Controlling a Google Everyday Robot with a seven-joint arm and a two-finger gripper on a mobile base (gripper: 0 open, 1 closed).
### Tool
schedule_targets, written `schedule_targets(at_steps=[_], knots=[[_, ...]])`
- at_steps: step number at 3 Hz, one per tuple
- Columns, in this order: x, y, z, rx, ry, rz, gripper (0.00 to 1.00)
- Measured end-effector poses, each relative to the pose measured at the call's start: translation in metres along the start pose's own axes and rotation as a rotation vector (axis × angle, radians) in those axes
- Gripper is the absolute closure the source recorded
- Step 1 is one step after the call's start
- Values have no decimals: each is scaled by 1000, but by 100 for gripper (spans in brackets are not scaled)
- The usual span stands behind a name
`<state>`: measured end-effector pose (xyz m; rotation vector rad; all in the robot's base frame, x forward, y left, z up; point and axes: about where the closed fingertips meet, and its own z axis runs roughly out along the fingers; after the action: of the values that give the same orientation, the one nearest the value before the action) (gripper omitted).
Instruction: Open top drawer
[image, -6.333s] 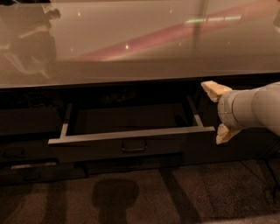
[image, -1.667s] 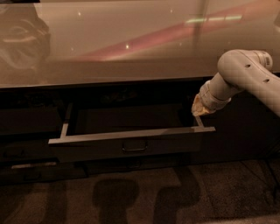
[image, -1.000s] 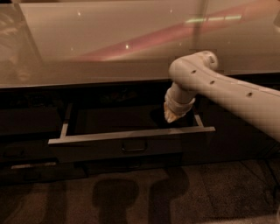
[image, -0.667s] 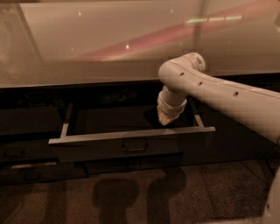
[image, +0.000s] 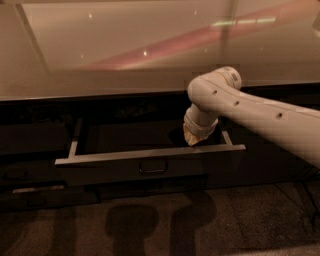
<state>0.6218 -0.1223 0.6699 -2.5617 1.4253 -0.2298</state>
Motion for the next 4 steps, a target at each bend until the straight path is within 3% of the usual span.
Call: schedule_targets(at_steps=[1, 2, 3, 4], knots=[[2, 10, 8, 46, 8, -18, 100], [2, 10, 8, 46, 8, -18, 100], [2, 10, 8, 46, 8, -18, 85], [3, 16, 7, 32, 6, 2, 62]])
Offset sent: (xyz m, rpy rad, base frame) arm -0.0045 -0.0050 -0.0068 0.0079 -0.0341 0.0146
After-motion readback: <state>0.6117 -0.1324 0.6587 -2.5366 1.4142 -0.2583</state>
